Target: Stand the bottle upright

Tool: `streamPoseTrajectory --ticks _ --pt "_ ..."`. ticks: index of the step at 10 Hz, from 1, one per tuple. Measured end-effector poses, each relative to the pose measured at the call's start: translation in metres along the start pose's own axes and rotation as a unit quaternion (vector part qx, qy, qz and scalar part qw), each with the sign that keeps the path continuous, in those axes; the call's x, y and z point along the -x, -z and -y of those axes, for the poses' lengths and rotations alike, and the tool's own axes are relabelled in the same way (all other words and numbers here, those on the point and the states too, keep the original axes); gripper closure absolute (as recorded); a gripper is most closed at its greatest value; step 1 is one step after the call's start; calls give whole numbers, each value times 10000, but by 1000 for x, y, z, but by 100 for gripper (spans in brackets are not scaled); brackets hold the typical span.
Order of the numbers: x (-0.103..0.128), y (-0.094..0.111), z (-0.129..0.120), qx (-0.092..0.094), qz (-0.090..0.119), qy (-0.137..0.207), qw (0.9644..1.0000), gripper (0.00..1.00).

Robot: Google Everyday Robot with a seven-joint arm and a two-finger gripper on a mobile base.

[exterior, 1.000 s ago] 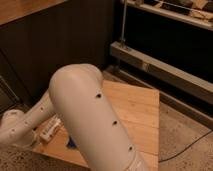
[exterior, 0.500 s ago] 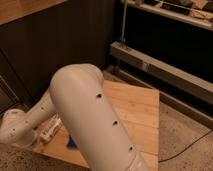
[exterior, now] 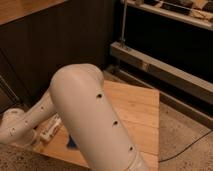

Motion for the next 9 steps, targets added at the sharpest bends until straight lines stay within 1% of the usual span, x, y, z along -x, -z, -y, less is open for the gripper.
streamPoseTrajectory --ticks 9 --pt "-1 -2 -2 9 37 -28 10000 52"
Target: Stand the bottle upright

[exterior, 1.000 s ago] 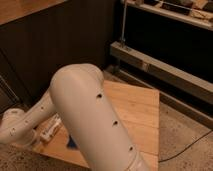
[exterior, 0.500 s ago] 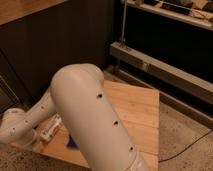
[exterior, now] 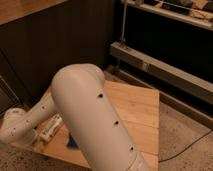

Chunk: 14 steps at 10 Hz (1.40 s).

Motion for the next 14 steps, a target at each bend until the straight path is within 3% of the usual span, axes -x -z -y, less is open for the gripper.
streamPoseTrajectory --ticks 14 --pt "0 0 0 -24 19 -20 10000 52"
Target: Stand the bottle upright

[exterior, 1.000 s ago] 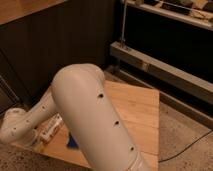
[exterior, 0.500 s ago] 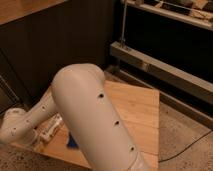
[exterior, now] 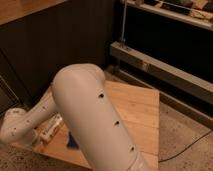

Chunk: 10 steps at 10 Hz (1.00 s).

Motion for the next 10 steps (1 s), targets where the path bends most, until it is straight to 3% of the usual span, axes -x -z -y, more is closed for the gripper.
streamPoseTrajectory --ticks 1,3,4,10 --pt "0 0 0 -3 2 0 10000 56" --pt "0 0 0 -5 4 -1 10000 74" --pt "0 0 1 -5 4 -2 10000 76" --pt "-1 6 4 -25 -15 21 10000 76"
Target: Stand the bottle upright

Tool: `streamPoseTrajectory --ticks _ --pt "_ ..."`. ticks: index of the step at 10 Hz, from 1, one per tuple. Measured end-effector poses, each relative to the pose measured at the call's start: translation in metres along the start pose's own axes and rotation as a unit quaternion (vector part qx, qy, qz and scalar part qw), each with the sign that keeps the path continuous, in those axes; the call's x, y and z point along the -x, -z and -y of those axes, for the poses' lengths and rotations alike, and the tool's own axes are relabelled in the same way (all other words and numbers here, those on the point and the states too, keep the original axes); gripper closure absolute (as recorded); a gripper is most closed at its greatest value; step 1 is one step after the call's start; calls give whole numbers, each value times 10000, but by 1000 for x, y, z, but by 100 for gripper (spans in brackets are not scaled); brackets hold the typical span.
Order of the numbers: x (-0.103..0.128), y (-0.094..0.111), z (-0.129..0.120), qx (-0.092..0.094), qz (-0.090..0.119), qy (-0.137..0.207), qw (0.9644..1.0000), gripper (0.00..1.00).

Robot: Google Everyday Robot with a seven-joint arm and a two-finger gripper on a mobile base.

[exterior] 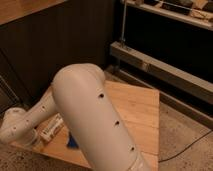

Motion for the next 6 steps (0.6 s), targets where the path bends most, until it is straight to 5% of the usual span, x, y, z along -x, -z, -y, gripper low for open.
streamPoseTrajectory --ticks 6 --pt "4 28 15 -251 90 2 9996 76"
